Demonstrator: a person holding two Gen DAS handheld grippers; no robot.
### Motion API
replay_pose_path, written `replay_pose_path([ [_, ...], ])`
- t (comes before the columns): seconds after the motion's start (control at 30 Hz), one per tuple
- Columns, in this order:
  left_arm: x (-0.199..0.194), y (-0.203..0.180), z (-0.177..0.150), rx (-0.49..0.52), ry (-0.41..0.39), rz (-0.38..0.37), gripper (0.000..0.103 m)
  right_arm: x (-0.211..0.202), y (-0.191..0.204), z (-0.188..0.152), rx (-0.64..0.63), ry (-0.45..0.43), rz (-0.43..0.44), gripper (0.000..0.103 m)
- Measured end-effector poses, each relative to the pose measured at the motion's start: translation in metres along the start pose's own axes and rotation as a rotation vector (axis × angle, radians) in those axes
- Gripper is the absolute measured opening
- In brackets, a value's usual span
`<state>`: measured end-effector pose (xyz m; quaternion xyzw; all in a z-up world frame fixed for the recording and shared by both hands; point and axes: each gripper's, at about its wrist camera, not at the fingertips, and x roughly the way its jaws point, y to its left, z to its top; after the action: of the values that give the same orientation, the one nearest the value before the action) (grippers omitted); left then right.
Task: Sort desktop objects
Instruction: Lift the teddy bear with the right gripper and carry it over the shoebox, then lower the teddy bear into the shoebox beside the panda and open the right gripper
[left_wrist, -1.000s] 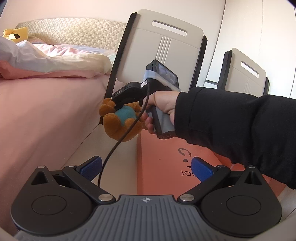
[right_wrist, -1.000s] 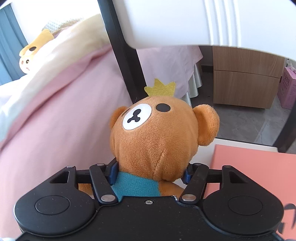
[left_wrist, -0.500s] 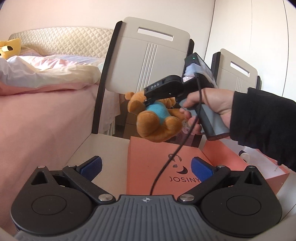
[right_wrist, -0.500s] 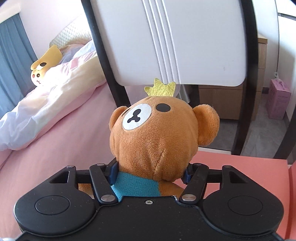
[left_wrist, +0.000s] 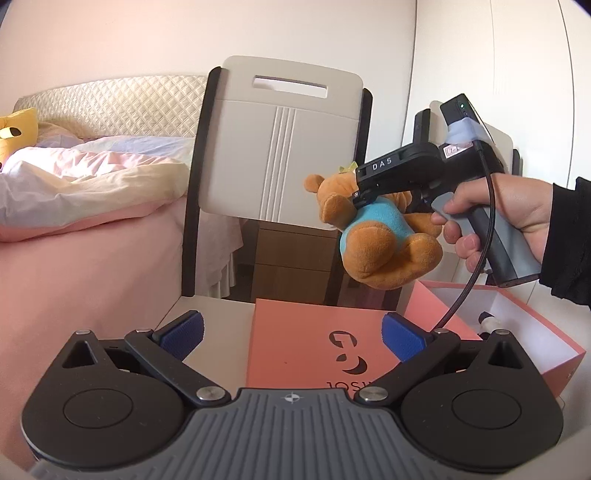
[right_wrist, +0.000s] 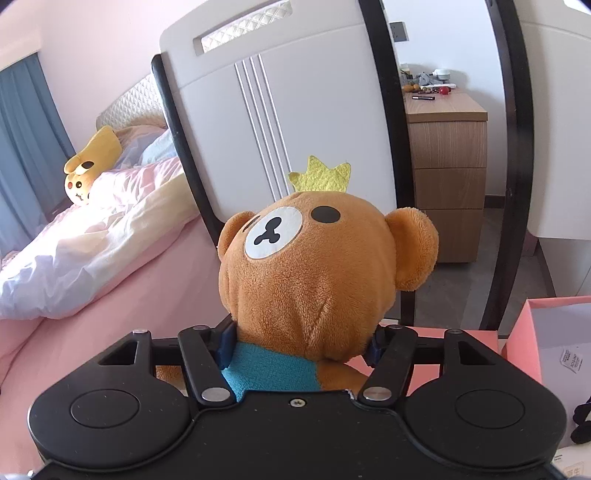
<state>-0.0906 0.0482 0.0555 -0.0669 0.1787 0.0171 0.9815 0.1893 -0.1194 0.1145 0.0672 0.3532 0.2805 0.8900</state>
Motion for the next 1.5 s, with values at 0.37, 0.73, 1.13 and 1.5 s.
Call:
replay_pose_path([
  [0.37, -0.001, -0.049, -0.005, 0.098, -0.018, -0.113, 0.103, -0.081, -0.062, 0.010, 0.004, -0.089, -0.111, 0.064],
  [0.73, 0.021, -0.071, -0.022, 0.103, 0.042, -0.210, 0.103, -0.135, -0.131, -0.011, 0.089, -0.120, -0.289, 0.064],
  [1.13, 0.067, -0.102, -0.045, 0.128, 0.184, -0.244, 0.103, -0.144, -0.225, -0.052, 0.185, -0.068, -0.440, 0.064],
  [1.5, 0.078, -0.126, -0.058, 0.169, 0.215, -0.261, 0.103, -0.122, -0.303, -0.097, 0.208, 0.065, -0.556, 0.065],
])
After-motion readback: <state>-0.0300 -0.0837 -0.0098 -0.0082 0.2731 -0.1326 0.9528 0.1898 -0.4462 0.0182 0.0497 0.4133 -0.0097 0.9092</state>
